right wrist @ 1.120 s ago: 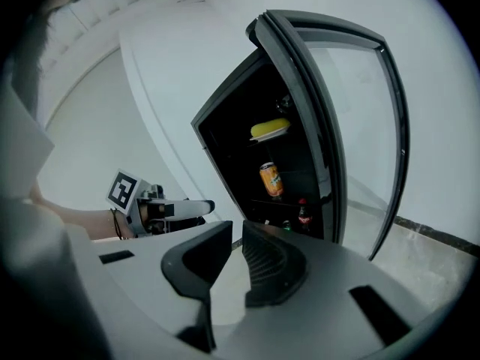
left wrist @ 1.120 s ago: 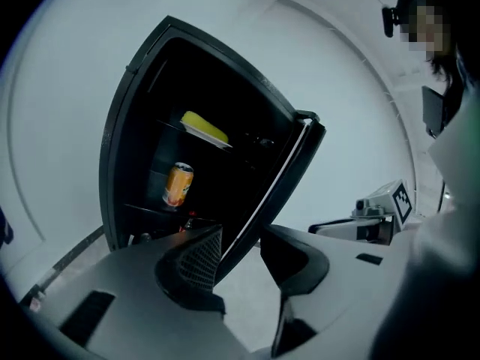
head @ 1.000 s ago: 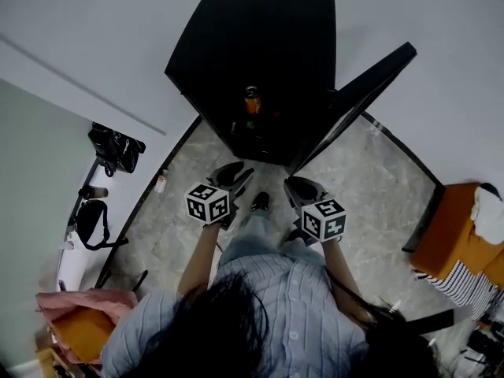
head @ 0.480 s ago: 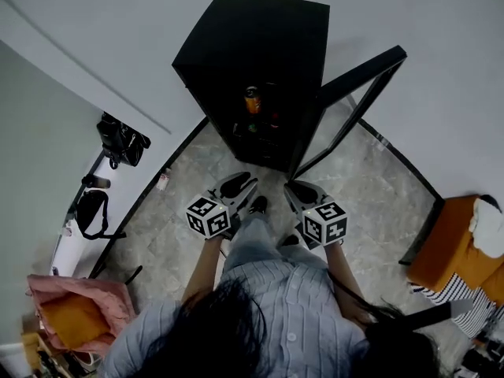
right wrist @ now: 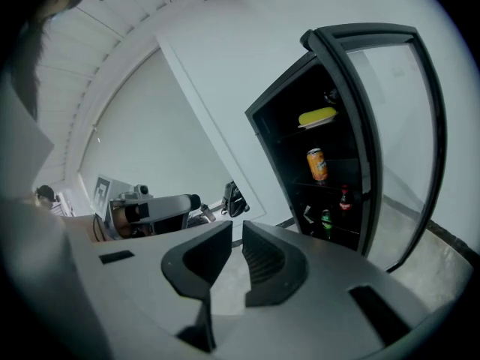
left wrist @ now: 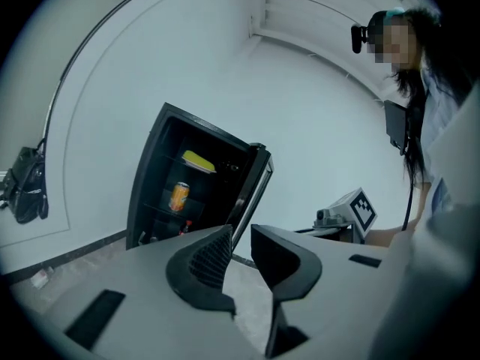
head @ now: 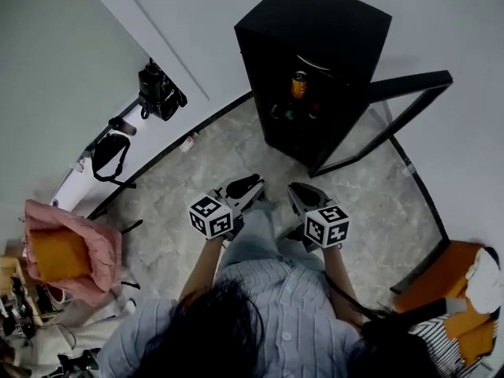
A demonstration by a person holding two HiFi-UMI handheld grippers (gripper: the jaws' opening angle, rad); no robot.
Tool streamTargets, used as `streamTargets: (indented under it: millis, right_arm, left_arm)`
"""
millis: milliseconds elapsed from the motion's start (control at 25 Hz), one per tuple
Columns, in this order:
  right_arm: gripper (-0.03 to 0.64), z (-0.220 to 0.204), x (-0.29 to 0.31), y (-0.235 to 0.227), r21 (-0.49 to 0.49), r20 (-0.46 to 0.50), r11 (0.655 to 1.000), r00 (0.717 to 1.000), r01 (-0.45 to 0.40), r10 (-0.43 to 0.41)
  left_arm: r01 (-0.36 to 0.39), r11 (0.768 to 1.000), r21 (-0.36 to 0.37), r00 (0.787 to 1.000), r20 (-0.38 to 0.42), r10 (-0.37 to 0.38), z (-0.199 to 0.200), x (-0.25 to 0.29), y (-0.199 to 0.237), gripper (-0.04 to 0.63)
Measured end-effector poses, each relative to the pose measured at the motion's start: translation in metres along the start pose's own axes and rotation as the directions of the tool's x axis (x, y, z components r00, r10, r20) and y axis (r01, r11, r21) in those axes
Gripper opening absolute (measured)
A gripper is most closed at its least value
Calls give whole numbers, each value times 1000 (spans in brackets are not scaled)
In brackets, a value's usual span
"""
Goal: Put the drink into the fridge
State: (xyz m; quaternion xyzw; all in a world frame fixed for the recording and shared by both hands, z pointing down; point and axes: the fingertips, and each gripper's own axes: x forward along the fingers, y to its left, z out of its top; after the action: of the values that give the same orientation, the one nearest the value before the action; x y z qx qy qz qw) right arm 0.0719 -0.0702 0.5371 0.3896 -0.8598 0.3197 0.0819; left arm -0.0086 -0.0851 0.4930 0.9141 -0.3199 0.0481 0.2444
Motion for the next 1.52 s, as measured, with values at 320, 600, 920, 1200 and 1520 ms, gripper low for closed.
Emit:
streamTargets:
  millis: [320, 600, 920, 1200, 1520]
  right_arm:
    - [51, 0, 9, 16, -17, -15, 1000, 1000, -13, 13]
    - [51, 5, 21, 19, 7, 8, 1000, 1000, 28, -28]
    - [51, -4, 51, 89, -23, -4, 1000, 1000, 7, -7]
    - [51, -25, 63, 132, -33, 2, 998, 999, 53, -53]
    - [51, -54, 63, 180, -17, 40, 991, 991, 130, -129]
  left_arm:
    - [-86, 996, -39, 996, 22, 86, -10, -36, 15, 66]
    - [-23, 999, 25, 999, 25, 22, -4, -51, 8, 43]
    - [-49, 998, 27, 999, 4, 49, -12, -130, 35, 31]
    - [12, 998, 54, 1000, -28, -10, -19, -171, 46, 31]
    - [149, 982, 116, 984, -118, -135, -39, -207, 38, 30]
